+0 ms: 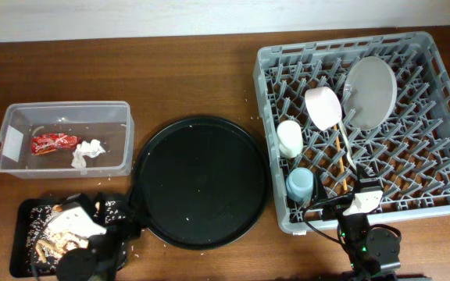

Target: Sort waste into correct bins and load items into the dishwasher rack

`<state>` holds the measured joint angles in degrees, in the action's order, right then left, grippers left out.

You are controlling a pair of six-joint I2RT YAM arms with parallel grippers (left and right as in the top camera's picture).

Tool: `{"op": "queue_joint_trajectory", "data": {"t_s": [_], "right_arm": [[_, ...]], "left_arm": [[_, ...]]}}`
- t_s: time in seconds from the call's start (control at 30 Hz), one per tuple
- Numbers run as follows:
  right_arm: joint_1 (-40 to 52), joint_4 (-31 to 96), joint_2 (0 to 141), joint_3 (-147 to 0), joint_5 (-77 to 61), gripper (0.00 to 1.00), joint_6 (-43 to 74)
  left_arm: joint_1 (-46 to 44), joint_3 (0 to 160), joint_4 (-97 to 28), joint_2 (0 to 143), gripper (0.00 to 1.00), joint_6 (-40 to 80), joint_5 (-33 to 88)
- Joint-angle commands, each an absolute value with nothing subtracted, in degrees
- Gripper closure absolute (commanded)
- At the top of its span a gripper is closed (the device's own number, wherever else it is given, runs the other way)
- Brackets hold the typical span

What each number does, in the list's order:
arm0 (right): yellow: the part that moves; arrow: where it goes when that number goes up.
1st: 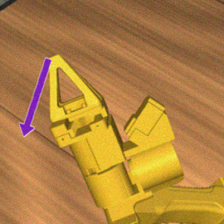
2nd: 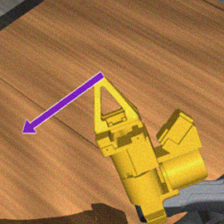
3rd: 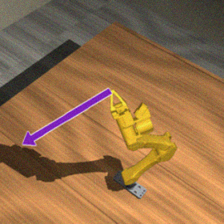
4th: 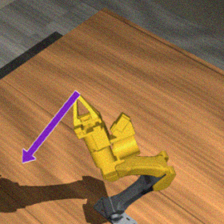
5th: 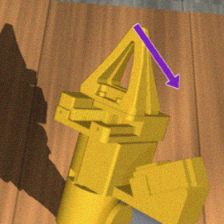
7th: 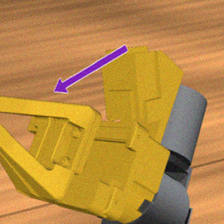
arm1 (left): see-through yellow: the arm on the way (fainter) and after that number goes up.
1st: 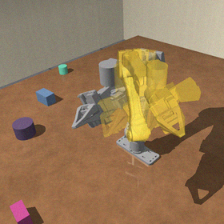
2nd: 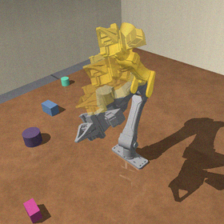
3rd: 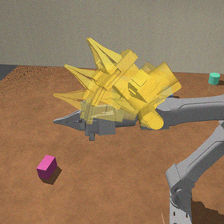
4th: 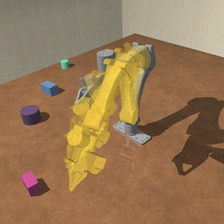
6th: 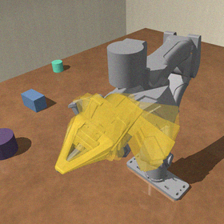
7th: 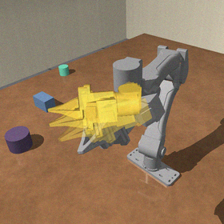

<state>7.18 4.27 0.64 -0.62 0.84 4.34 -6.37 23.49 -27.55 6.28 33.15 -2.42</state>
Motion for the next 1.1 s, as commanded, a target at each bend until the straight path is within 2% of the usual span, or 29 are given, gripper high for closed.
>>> {"op": "queue_joint_trajectory", "data": {"t_s": [0.0, 0.03, 0.13, 0.43, 0.53, 0.73, 1.07], "right_arm": [[7.5, 4.6, 0.3, -0.3, 1.1, 0.01, 4.6], [7.5, 4.6, 0.3, -0.3, 1.1, 0.01, 4.6], [7.5, 4.6, 0.3, -0.3, 1.1, 0.01, 4.6], [7.5, 4.6, 0.3, -0.3, 1.1, 0.01, 4.6], [7.5, 4.6, 0.3, -0.3, 1.1, 0.01, 4.6], [7.5, 4.6, 0.3, -0.3, 1.1, 0.01, 4.6], [7.5, 4.6, 0.3, -0.3, 1.1, 0.01, 4.6]], "left_arm": [[-6.6, 12.8, -10.8, 5.2, 0.01, 32.0, -3.0], [-6.6, 7.2, -2.6, 5.2, 0.01, 28.4, -3.0], [-6.6, 3.5, 1.8, 5.2, 0.01, 22.1, -3.0], [-6.6, 2.1, -8.0, 2.1, 0.01, 3.1, -2.8], [-6.3, 2.0, -7.8, 0.3, 0.01, -2.5, -2.9], [0.1, 2.0, -7.8, 0.3, 0.01, -3.5, -2.8], [0.1, 2.0, -7.8, 0.3, 0.01, -3.6, -2.8]]}}
